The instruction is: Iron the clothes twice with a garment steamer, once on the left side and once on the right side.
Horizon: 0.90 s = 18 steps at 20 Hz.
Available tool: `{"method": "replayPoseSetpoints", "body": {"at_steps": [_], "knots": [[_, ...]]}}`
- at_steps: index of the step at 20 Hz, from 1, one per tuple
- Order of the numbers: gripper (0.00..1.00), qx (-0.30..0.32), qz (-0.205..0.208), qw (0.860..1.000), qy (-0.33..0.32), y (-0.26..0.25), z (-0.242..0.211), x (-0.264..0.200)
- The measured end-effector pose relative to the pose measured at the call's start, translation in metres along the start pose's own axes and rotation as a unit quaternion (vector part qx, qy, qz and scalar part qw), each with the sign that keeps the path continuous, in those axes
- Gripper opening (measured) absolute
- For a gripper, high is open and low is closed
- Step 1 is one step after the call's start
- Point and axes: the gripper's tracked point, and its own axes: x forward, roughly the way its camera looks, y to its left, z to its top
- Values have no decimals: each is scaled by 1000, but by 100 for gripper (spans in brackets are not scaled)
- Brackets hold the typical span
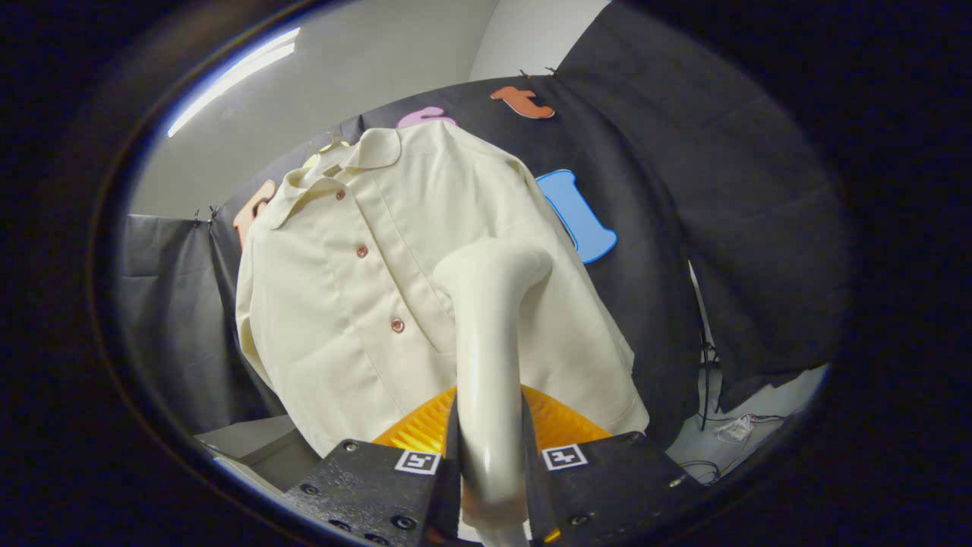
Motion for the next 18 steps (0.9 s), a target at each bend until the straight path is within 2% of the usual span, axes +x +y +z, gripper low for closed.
{"method": "replayPoseSetpoints", "body": {"at_steps": [18], "knots": [[34, 47, -51, 995, 74, -50, -106, -38]]}}
